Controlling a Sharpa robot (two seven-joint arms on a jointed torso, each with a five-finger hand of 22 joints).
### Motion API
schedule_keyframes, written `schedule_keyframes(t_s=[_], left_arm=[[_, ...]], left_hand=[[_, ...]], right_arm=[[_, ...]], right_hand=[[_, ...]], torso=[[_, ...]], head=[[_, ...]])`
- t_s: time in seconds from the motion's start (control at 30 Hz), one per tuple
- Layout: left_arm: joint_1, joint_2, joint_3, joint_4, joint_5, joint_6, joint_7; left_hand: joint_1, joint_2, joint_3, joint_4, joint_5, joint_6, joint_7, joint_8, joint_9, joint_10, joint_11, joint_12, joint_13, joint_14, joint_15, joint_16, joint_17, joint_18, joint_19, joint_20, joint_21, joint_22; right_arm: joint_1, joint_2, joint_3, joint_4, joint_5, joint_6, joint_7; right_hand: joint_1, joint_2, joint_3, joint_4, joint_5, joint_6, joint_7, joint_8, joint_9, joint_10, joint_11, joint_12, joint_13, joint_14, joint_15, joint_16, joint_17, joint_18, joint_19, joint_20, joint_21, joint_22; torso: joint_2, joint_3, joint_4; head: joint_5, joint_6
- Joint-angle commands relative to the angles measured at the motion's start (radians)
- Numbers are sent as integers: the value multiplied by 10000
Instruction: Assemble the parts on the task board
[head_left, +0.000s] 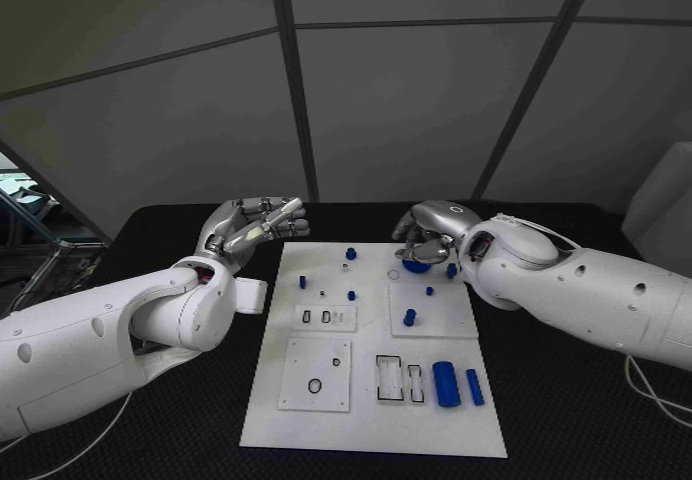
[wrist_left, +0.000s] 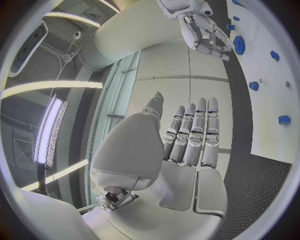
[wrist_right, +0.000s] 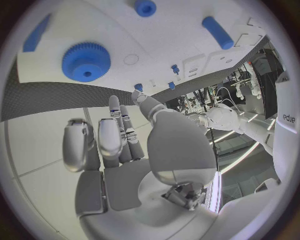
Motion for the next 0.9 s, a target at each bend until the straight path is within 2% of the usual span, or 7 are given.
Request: schedule_keyframes(t_s=[0.03, 0.07, 0.17, 0.3, 0.53, 0.67, 0.9], left_arm=[[17, 16, 10, -31, -53, 189, -8], [16, 22, 10, -40, -53, 197, -10], [15, 51, 8, -73, -53, 214, -19], [13, 84, 7, -100, -53, 228, -23], [11, 132, 5, -136, -53, 238, -31], [10, 156, 4, -152, -53, 246, -33], [9, 180, 4, -171, -53, 250, -35]], left_hand=[[31, 84, -1, -68, -57, -7, 60, -40, -8, 2, 26, -46, -8, -48, -10, -60, 15, -120, -18, 73, -35, -11], [36, 87, 0, -75, -57, -2, 57, -40, -7, 8, 24, -45, -7, -42, -12, -61, 17, -119, -17, 73, -34, -12], [41, 92, 0, -84, -57, 6, 53, -39, -6, 18, 20, -44, -5, -33, -15, -62, 20, -117, -13, 72, -33, -13], [45, 96, 0, -93, -56, 15, 48, -38, -4, 27, 17, -43, -3, -24, -18, -64, 23, -116, -10, 72, -32, -14], [45, 96, 0, -93, -56, 15, 48, -38, -4, 27, 17, -43, -3, -24, -18, -64, 23, -116, -10, 72, -32, -14], [45, 96, 0, -93, -56, 15, 48, -38, -4, 27, 17, -43, -3, -24, -18, -64, 23, -116, -10, 72, -32, -14], [45, 96, 0, -93, -56, 15, 48, -38, -4, 27, 17, -43, -3, -24, -18, -64, 23, -116, -10, 72, -32, -14]], right_arm=[[22, -465, 20, 406, 1544, 63, -345], [22, -585, 22, 470, 1658, 160, -403], [22, -890, 25, 555, 1925, 476, -599], [20, -986, 24, 394, 2012, 709, -764], [18, -721, 23, -52, 1975, 896, -818], [16, -503, 22, -257, 1872, 979, -835], [15, -174, 22, -606, 1748, 1244, -933]], right_hand=[[-85, -274, -345, 126, 196, -23, -175, 34, -24, 864, -215, 585, 393, 312, -198, 220, 306, -245, 261, -110, 156, 570], [-71, -356, -584, 241, 272, -52, -264, 56, -33, 1063, -310, 957, 755, 342, -308, 351, 485, -271, 350, -232, 217, 693], [15, -448, -1130, 524, 333, -201, -321, 100, -52, 1197, -385, 1945, 1732, 465, -360, 851, 1280, -364, 640, -327, 406, 1102], [635, -312, -2073, 1328, 417, -565, -246, 423, -45, 278, -293, 5785, 6082, 520, -282, 1401, 2134, -440, 857, -237, 560, 1446], [1042, -222, -2350, 1869, 467, -937, -144, 622, -68, 127, -198, 7048, 7660, 564, -188, 1637, 2545, -454, 919, -172, 604, 1556], [1199, -194, -2428, 2043, 486, -996, -128, 760, -60, 550, -179, 8165, 8879, 645, -164, 1887, 3036, -482, 1011, -146, 661, 1686], [1382, -142, -2546, 2246, 558, -1132, -77, 958, -70, 1153, -116, 9833, 10688, 741, -97, 2208, 3684, -526, 1149, -84, 747, 1884]], torso=[[-65, 53, -89], [-74, 65, -98], [-100, 91, -122], [-104, 133, -131], [-87, 93, -102], [-70, 94, -82], [-81, 79, -100]], head=[[-9, 21], [-13, 22], [-38, 31], [-38, 43], [-63, 43], [-71, 33], [-53, -9]])
